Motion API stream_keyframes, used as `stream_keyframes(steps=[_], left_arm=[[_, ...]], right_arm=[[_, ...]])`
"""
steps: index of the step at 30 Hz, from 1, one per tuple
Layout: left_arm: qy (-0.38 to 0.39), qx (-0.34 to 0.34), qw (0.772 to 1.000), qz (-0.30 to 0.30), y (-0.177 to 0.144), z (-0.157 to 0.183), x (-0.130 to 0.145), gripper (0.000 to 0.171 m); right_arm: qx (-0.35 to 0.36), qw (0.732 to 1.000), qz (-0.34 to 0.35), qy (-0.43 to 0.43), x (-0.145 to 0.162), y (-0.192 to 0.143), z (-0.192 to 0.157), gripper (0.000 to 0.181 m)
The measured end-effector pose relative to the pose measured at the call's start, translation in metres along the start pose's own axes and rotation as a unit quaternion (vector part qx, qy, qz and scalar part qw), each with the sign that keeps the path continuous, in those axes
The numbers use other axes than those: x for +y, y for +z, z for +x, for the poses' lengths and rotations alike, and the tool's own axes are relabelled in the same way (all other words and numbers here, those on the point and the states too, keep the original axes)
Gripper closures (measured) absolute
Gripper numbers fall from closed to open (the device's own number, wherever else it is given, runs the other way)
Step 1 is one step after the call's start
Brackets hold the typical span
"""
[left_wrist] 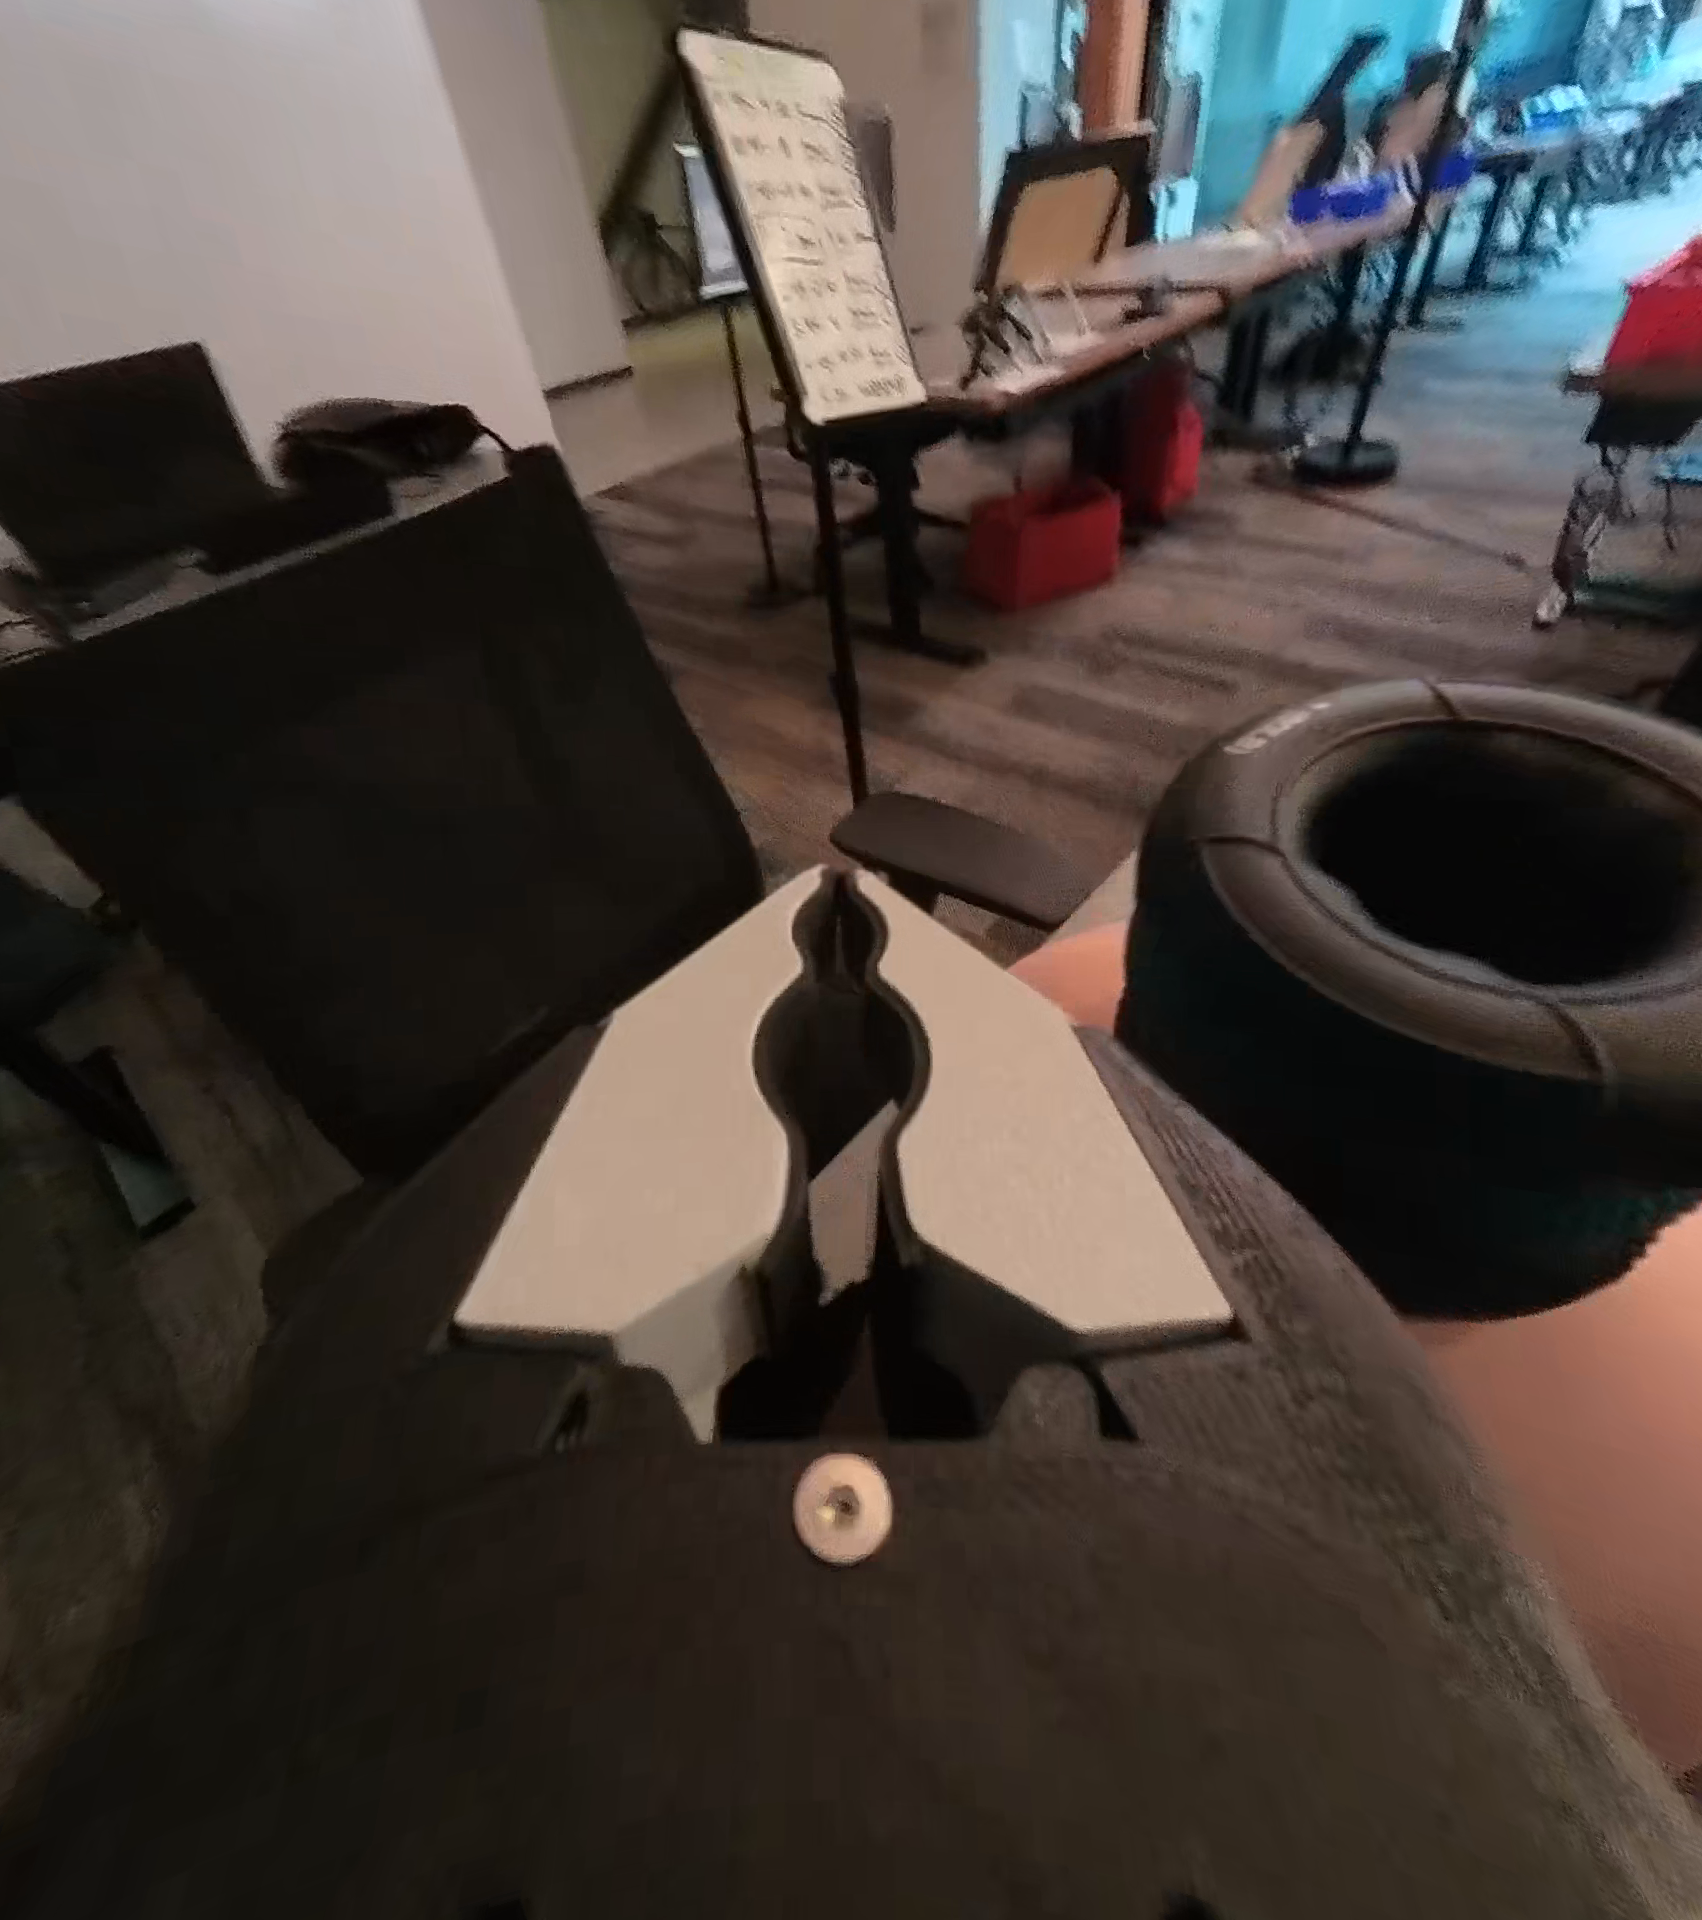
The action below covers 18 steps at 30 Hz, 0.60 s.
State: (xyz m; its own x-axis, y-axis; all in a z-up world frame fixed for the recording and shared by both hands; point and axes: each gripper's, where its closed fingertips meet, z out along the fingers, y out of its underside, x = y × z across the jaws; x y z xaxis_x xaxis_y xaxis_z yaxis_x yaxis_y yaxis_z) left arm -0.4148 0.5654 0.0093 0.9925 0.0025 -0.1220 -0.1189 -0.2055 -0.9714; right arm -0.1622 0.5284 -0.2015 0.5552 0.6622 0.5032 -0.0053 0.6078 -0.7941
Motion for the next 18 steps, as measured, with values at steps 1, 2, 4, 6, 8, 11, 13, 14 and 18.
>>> stream_keyframes(steps=[1, 2, 4, 6, 8, 11, 13, 14, 18], left_arm=[[0.012, 0.011, 1.0, -0.006, 0.004, 0.005, -0.001, 0.171], [0.018, 0.027, 0.999, -0.009, 0.006, 0.011, -0.003, 0.171], [0.007, 0.103, 0.995, -0.018, 0.004, 0.036, -0.009, 0.171], [-0.009, 0.235, 0.972, 0.003, -0.016, 0.077, -0.024, 0.171], [0.006, 0.257, 0.966, 0.001, -0.028, 0.091, -0.029, 0.171], [0.044, 0.211, 0.976, -0.017, -0.031, 0.089, -0.02, 0.171], [0.049, 0.19, 0.98, -0.015, -0.034, 0.089, -0.016, 0.171], [0.053, 0.178, 0.983, -0.008, -0.036, 0.088, -0.015, 0.171], [0.052, 0.131, 0.99, 0.023, -0.046, 0.08, -0.012, 0.171]], right_arm=[[-0.001, 1.0, -0.005, -0.001, 0.001, 0.0, -0.001, 0.137], [-0.002, 1.0, -0.01, 0.0, 0.003, 0.001, -0.001, 0.138], [-0.001, 1.0, -0.015, 0.005, 0.004, 0.001, -0.001, 0.139], [-0.005, 1.0, -0.015, 0.018, 0.004, 0.001, -0.002, 0.139], [-0.01, 0.999, -0.023, 0.031, 0.006, 0.002, -0.003, 0.139], [0.002, 0.998, -0.061, 0.032, 0.019, 0.004, 0.001, 0.141], [0.018, 0.995, -0.095, 0.023, 0.031, 0.003, 0.006, 0.147], [0.027, 0.99, -0.14, 0.005, 0.046, 0.002, 0.009, 0.155], [0.034, 0.987, -0.153, -0.031, 0.05, 0.002, 0.008, 0.159]])
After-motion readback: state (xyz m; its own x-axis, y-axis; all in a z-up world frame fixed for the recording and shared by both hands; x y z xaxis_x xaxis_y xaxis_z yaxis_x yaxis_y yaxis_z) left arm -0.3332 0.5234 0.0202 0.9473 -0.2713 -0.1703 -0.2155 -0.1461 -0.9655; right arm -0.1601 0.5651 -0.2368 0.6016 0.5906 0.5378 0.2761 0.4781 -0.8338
